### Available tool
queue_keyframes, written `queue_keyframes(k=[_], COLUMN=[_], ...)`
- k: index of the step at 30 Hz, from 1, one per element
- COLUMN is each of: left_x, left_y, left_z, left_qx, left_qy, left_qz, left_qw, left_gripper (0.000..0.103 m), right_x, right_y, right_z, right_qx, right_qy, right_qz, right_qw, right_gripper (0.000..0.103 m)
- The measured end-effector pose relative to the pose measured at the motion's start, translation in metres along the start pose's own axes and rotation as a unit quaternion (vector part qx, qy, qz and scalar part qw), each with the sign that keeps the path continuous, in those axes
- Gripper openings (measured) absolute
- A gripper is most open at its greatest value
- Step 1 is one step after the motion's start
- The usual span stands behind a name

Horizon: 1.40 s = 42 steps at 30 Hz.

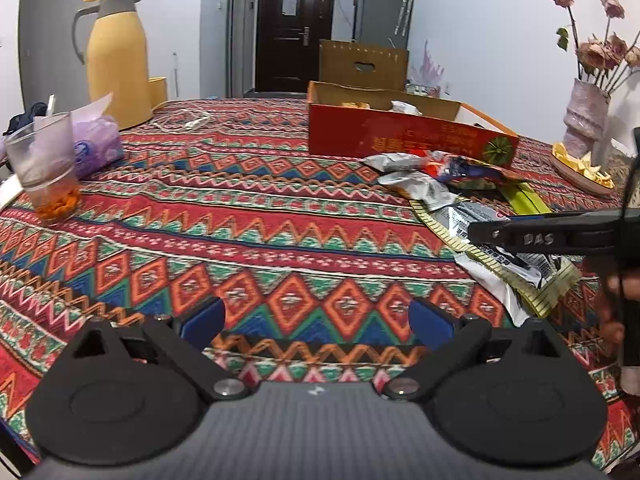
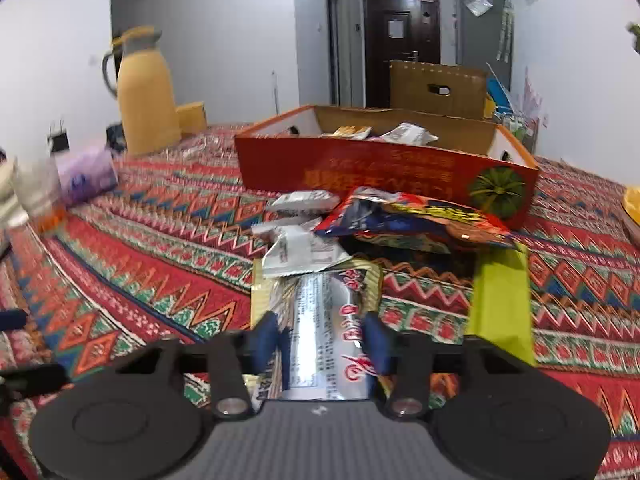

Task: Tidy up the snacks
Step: 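Grasp a white packet with the left gripper while the right grasps the silver-yellow packet, then carry both held packets over the red box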

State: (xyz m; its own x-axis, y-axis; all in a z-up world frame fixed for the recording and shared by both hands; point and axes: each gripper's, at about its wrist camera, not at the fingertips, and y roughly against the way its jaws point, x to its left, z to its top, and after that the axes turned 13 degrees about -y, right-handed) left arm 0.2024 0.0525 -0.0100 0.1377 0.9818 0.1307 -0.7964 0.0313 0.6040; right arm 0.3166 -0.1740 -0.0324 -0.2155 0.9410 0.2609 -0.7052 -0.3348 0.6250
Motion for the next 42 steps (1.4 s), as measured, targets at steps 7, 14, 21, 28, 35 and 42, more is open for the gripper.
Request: queue_keyframes(k=[7,14,21,28,35,42], left_x=[-0.056,-0.135,-0.159,-0.149,-0.128,-0.103], left_y=[-0.01,-0.042,-0.05,-0.037,-0.03,-0.026], left_z=[0.024,0.046,0.044,0.047,0.05,0.068], left_qx=[-0.003,0.017,0.021,0.029,0.023,-0.007], left_qy=[-0.026,-0.068,-0.083,-0.078,-0.056,-0.061], left_qz=[-0.062,-0.083,-0.055,-0.045,-0.052,-0.08], left_qw=[0.9977,0.9941,0.9948,0.9955,0.9968,0.9949], left_gripper=[0.1,0.09,0.048,0.042,0.042,0.042], right_x=[-0.05,-0.112,-0.125,-0.1,-0.092,-0.107], right_y=[0.064,0.109,0.122,0.101,0.109,0.139], right_z=[-0.013,-0.041,-0.054,-0.061,-0.062,-0.053], right_qx=[-0.038,-0.045,-0.045,-0.03,-0.03,-0.062], right_qy=[-0.044,-0.086,-0.088,0.003,0.015,-0.088], right_qz=[-0.023,-0.091,-0.072,-0.106,-0.118,-0.068], right_qw=[0.998,0.991,0.992,0.994,0.992,0.992], right_gripper=[0.03,0.031,0.065,0.055,0.035,0.035])
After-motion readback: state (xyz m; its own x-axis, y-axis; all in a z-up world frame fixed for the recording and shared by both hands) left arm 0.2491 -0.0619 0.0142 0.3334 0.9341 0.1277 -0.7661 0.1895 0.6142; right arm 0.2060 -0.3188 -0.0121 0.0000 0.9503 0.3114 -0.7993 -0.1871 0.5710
